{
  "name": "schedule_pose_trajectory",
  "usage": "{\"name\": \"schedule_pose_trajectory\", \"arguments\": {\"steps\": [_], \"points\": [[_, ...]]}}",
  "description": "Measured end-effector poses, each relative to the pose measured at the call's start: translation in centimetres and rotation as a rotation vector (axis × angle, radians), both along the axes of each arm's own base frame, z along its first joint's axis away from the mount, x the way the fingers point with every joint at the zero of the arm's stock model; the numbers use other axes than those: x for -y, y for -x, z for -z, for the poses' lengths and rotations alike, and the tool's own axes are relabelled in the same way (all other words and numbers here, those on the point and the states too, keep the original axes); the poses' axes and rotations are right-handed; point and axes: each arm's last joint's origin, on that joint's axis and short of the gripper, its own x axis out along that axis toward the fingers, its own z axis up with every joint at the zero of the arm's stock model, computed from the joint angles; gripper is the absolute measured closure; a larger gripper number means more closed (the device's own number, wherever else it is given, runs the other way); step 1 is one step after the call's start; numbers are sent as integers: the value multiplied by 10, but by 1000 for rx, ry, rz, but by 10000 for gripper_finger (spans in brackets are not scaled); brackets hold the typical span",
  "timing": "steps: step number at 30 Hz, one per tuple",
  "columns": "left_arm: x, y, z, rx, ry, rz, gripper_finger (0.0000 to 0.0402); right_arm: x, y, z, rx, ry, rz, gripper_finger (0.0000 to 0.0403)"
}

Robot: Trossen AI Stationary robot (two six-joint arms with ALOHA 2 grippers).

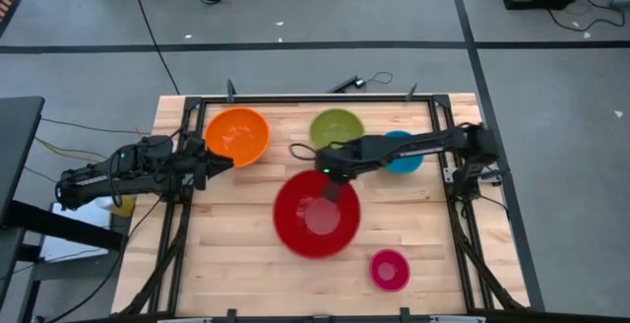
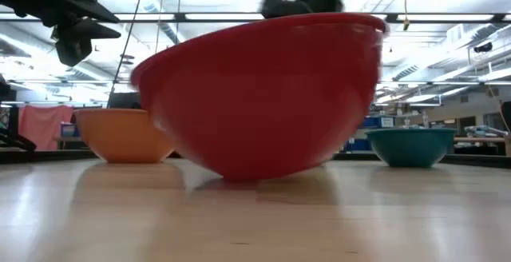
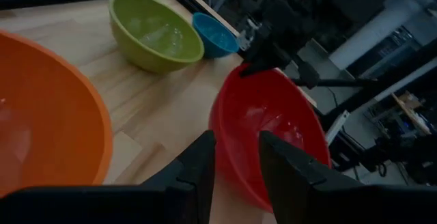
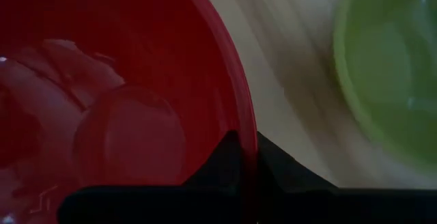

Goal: Nest bowls inside each other
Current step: Move the red bowl to the center of the table, then stack the orange bowl on top of the red bowl

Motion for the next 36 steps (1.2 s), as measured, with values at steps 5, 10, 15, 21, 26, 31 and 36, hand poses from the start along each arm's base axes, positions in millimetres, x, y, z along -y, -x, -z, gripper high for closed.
{"name": "schedule_pose_trajectory", "arguments": {"steps": [5,10,15,21,26,31,36], "points": [[-1,0,-1,9,3,-29,285,1,43,19,73,-43,125,382],[-2,-1,-1,12,4,-56,285,1,77,28,130,-14,245,379],[-3,-8,0,-15,6,-67,285,1,92,36,176,-37,313,377],[-5,-23,3,-70,34,-72,285,-9,98,33,197,-11,310,357],[-7,-35,10,-140,91,-98,285,-13,105,18,265,19,325,313],[-8,-42,14,-175,111,-105,285,-11,113,2,344,7,344,282],[-10,-48,5,-76,103,-124,285,3,100,-11,531,-20,377,275]]}}
